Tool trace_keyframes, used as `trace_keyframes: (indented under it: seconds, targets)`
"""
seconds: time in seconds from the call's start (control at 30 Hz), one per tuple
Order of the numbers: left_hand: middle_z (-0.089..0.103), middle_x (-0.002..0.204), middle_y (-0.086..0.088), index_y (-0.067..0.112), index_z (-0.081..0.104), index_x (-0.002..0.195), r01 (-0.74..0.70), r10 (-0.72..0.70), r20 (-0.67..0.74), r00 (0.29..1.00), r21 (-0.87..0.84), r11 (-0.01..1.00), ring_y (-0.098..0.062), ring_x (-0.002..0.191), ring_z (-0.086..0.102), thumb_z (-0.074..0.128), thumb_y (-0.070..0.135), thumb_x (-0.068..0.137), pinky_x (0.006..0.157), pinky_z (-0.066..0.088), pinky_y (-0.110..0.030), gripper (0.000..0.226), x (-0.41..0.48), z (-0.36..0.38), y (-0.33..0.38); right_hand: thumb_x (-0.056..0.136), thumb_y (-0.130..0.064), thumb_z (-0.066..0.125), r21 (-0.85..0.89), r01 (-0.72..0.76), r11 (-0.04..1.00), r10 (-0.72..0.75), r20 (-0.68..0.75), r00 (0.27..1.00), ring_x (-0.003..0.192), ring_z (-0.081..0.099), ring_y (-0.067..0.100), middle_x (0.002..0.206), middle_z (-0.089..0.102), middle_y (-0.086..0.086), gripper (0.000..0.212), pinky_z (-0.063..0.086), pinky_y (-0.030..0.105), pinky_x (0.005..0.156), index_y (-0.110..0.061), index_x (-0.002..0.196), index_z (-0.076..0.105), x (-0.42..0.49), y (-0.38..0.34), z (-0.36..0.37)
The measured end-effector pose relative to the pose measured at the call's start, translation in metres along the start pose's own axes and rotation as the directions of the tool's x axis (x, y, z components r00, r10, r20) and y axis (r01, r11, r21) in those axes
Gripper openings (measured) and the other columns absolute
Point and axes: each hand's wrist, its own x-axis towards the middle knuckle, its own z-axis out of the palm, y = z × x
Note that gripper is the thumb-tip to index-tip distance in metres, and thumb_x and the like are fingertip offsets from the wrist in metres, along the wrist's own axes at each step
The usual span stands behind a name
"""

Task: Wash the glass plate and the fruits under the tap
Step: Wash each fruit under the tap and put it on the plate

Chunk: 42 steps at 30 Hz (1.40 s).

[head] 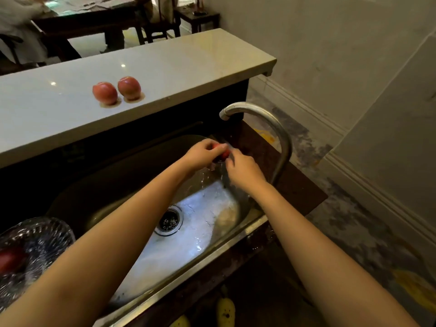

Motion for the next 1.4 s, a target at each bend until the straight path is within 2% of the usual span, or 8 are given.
trace_keyframes:
  seconds: [0.1,0.2,0.3,0.57,0.77,0.93,1.07,1.4]
  targets:
    - [0.054,0.11,-0.011,0.011,0.051,0.116,-0.008,0.006,-0.016,1.0,-0.125,0.992,-0.014,0.082,0.059,0.061,0.017,0.088,0.065,0.053,-0.018,0.03,-0.017,-0.028,-0.016,0.089,-0.016,0.048,0.265,0.073,0.961,-0.115,0.145,0.983,0.099,0.062,0.03,0.121,0.059,0.016,0.046,0.052,0.046,0.087,-0.017,0.135,0.04,0.008,-0.016,0.014]
    - [0.052,0.109,-0.009,0.016,0.051,0.109,0.009,-0.025,-0.087,0.996,-0.179,0.984,-0.016,0.091,0.058,0.067,0.004,0.081,0.063,0.054,-0.016,0.035,-0.041,-0.055,-0.034,0.086,-0.018,0.06,0.238,0.239,0.942,-0.287,0.197,0.937,0.097,0.059,0.019,0.125,0.057,0.011,0.055,0.049,0.03,0.081,-0.015,0.137,0.039,0.013,-0.036,0.036]
    - [0.054,0.109,-0.008,0.017,0.051,0.109,0.058,-0.1,-0.235,0.967,-0.178,0.982,-0.019,0.097,0.058,0.071,0.006,0.077,0.065,0.053,-0.017,0.04,-0.073,-0.084,-0.059,0.083,-0.016,0.065,0.184,0.404,0.896,-0.44,0.246,0.864,0.107,0.057,0.024,0.125,0.056,0.013,0.052,0.048,0.034,0.091,-0.013,0.132,0.045,0.018,-0.065,0.07]
    - [0.06,0.116,-0.012,0.012,0.055,0.117,0.188,-0.31,-0.563,0.766,-0.265,0.946,-0.024,0.108,0.059,0.072,0.005,0.075,0.093,0.051,-0.038,0.046,-0.17,-0.152,-0.137,0.077,-0.017,0.071,0.259,0.565,0.784,-0.617,0.428,0.66,0.095,0.055,0.015,0.117,0.055,0.006,0.046,0.043,0.024,0.076,-0.015,0.118,0.051,0.0,-0.161,0.185]
    - [0.065,0.111,-0.012,0.01,0.061,0.11,0.333,-0.368,-0.711,0.599,-0.197,0.922,-0.023,0.101,0.061,0.074,0.005,0.073,0.094,0.049,-0.04,0.04,-0.224,-0.184,-0.19,0.077,-0.008,0.065,0.31,0.605,0.734,-0.662,0.529,0.532,0.096,0.053,0.018,0.114,0.054,0.009,0.044,0.044,0.027,0.078,-0.013,0.118,0.049,-0.034,-0.205,0.259]
    - [0.067,0.111,-0.012,0.013,0.06,0.115,0.466,-0.368,-0.719,0.59,-0.068,0.882,-0.025,0.101,0.062,0.072,0.012,0.076,0.091,0.05,-0.041,0.04,-0.239,-0.199,-0.22,0.078,-0.008,0.065,0.202,0.64,0.741,-0.611,0.599,0.518,0.103,0.053,0.029,0.116,0.054,0.014,0.046,0.047,0.041,0.085,-0.01,0.12,0.046,-0.043,-0.226,0.297]
    - [0.069,0.104,-0.008,0.013,0.064,0.11,0.479,-0.302,-0.732,0.61,0.037,0.877,-0.022,0.097,0.064,0.07,0.015,0.079,0.088,0.051,-0.038,0.032,-0.24,-0.207,-0.227,0.078,-0.013,0.065,0.101,0.645,0.757,-0.561,0.606,0.564,0.103,0.054,0.034,0.115,0.051,0.015,0.048,0.047,0.048,0.089,-0.013,0.121,0.043,-0.045,-0.232,0.313]
    - [0.065,0.108,-0.008,0.009,0.064,0.11,0.426,-0.096,-0.748,0.657,0.263,0.866,-0.021,0.106,0.057,0.064,0.014,0.082,0.093,0.044,-0.034,0.029,-0.222,-0.232,-0.205,0.083,-0.023,0.065,-0.077,0.734,0.675,-0.549,0.611,0.57,0.124,0.035,0.03,0.132,0.043,0.013,0.057,0.036,0.04,0.099,-0.006,0.13,0.037,-0.041,-0.235,0.329]
